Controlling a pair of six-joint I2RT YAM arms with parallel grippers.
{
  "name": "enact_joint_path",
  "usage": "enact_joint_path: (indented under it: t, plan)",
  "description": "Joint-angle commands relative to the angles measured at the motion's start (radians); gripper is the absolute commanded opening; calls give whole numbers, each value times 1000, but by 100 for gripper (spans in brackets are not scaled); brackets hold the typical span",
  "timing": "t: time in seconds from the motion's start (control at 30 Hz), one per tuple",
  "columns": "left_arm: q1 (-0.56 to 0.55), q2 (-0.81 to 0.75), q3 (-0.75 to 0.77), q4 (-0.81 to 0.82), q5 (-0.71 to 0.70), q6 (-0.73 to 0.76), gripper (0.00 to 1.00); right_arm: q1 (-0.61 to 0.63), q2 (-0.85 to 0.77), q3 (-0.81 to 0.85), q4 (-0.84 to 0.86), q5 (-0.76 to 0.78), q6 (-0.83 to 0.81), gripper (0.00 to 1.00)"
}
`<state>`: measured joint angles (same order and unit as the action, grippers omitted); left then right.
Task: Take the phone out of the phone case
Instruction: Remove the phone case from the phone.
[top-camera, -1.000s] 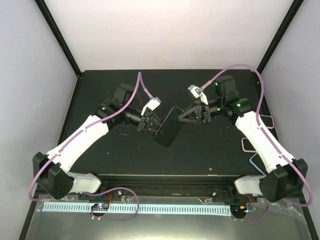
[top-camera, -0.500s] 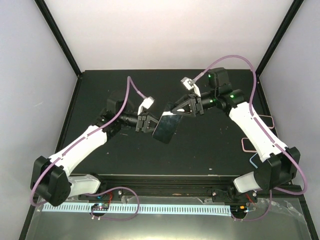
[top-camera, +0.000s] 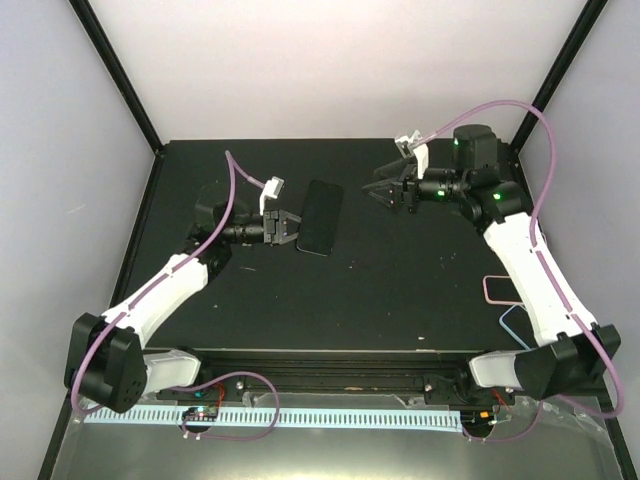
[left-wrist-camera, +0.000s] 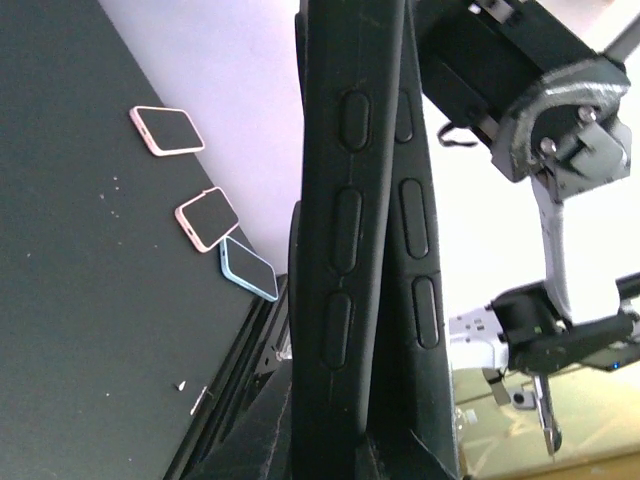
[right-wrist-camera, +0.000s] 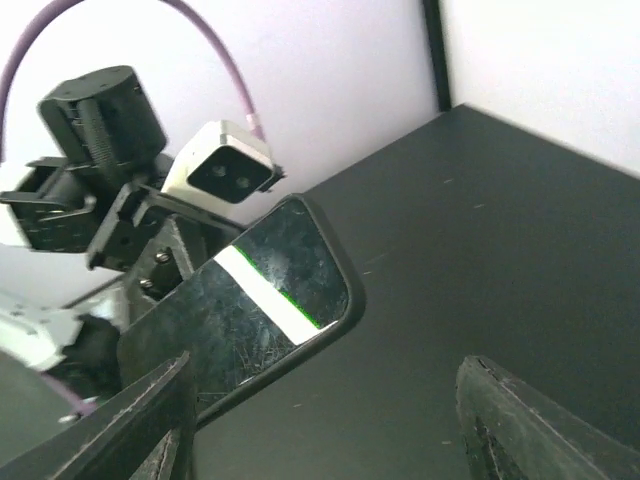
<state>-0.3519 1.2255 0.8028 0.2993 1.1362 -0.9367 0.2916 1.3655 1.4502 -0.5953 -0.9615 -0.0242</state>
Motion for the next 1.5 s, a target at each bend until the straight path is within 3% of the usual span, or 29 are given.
enact_joint_path:
  t: [0.0,0.2,0.63,0.97,1.47]
  plan:
    - [21,13,39,-9,-68,-59,2,39,-84,-52,85,258,-84,72]
    - [43,15,64,-171,-158,-79,2,190,-117,-90,103,498,-211,71]
    - [99,23,25,-234,-230,-288,2,512,-55,-84,109,880,-418,66]
    - [103,20,7,-215,-224,-354,2,643,35,-60,165,1021,-404,63]
    - [103,11,-3,-207,-221,-384,2,713,139,-12,176,1129,-422,59]
